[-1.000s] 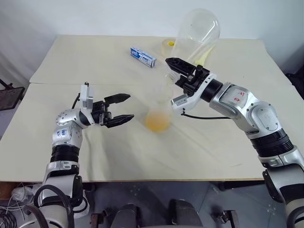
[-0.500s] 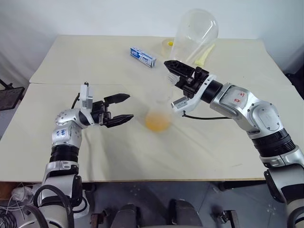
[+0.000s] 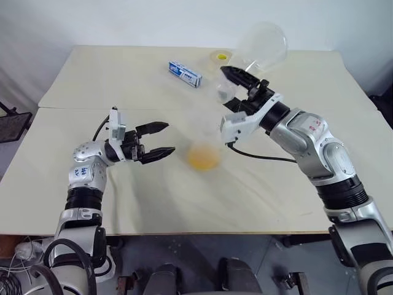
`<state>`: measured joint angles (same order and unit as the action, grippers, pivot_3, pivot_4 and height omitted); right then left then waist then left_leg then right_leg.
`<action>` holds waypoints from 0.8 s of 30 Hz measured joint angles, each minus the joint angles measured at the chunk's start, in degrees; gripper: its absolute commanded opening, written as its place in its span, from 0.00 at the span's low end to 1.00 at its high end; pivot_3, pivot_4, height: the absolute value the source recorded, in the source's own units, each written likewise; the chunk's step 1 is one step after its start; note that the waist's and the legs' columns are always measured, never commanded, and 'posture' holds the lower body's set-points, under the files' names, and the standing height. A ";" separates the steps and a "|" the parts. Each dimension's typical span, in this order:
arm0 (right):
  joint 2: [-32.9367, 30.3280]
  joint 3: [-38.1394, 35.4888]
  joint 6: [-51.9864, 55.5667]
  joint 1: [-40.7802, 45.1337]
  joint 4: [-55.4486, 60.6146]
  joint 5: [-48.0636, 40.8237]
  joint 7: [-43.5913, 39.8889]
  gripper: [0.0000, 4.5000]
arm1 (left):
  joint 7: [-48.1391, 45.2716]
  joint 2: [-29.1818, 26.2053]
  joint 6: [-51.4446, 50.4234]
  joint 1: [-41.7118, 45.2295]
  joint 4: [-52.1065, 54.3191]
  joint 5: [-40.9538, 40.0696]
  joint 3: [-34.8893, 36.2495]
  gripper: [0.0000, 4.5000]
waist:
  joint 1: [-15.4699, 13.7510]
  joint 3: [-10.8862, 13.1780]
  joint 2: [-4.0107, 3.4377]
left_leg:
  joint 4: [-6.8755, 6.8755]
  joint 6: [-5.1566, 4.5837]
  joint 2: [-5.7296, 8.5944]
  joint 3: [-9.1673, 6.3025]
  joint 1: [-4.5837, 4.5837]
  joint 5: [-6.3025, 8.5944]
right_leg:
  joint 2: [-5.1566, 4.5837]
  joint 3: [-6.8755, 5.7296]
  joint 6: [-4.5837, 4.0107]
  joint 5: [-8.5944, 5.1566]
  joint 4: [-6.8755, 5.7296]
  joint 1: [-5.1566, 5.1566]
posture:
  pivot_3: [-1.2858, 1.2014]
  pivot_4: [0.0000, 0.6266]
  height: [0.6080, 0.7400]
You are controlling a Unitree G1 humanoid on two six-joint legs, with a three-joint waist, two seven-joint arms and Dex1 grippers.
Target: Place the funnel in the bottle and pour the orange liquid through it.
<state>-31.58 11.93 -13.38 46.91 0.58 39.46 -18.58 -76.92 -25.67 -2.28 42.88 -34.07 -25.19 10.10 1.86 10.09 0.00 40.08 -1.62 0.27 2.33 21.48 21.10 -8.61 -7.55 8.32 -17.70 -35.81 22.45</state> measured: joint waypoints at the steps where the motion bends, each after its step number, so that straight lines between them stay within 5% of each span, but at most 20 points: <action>1: 1.84 -1.58 3.28 -0.32 1.00 -2.79 -1.27 0.62 | 0.64 0.12 -0.33 -0.02 0.32 0.00 -0.02 1.00 | 0.00 0.00 0.00 | 0.01 0.00 0.01 -0.01 0.00 0.00 | 0.00 -0.01 0.00 0.00 -0.02 0.00 | 0.52 0.24 1.00; 12: 6.56 -27.63 42.71 -0.36 1.14 -31.45 -8.06 0.62 | 9.13 -0.57 -3.42 -1.58 3.79 2.05 -0.62 1.00 | -0.26 0.00 0.00 | 0.00 0.00 0.07 -0.13 0.00 0.00 | -0.03 0.04 0.00 0.00 -0.12 -0.01 | 0.52 0.24 1.00; 17: 6.54 -37.60 47.76 -3.43 -1.45 -40.99 -6.34 0.62 | 14.40 -1.10 -6.33 -1.55 4.18 3.37 -1.07 1.00 | -0.14 0.00 0.00 | -0.06 0.00 0.08 -0.04 -0.07 0.00 | -0.01 0.05 0.00 0.00 -0.12 0.00 | 0.52 0.24 1.00; 24: 7.71 -41.60 45.93 -10.99 -2.68 -48.61 -3.28 0.62 | 19.61 -1.96 -9.15 -1.54 4.91 5.15 -1.71 1.00 | -0.16 0.00 0.00 | -0.05 0.00 0.08 0.04 -0.13 0.00 | -0.02 0.11 0.00 0.00 -0.13 -0.02 | 0.52 0.24 1.00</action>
<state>-23.86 -29.67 32.55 35.92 -2.10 -9.15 -21.86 -57.30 -27.63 -11.43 41.34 -29.16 -20.04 8.39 1.70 10.09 0.00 40.03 -1.61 0.35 2.37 21.35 21.10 -8.63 -7.44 8.32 -17.70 -35.94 22.43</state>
